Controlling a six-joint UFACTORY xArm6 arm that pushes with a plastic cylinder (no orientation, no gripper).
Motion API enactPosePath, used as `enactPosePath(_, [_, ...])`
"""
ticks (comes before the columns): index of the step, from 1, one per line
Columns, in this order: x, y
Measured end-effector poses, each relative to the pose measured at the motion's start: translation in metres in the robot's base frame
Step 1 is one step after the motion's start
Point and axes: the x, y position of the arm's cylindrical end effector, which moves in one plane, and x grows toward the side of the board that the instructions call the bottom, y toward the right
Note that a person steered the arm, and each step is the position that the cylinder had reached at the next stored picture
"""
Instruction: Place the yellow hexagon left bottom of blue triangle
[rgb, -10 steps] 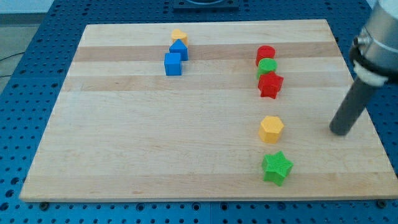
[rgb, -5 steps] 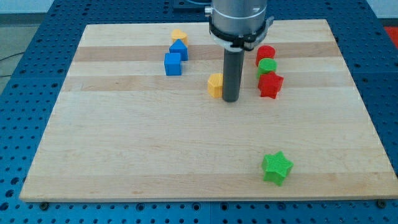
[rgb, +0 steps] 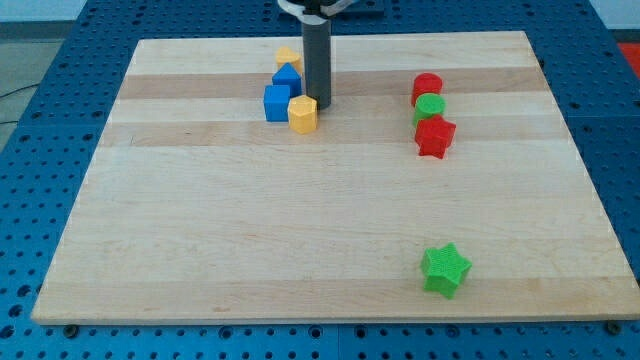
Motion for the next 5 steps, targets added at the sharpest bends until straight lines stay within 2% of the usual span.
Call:
enactPosePath(1, [0.037, -0.003])
enactPosePath(2, [0.043, -0.002])
enactPosePath(4, [0.087, 0.001])
enactPosePath(5, [0.079, -0.011])
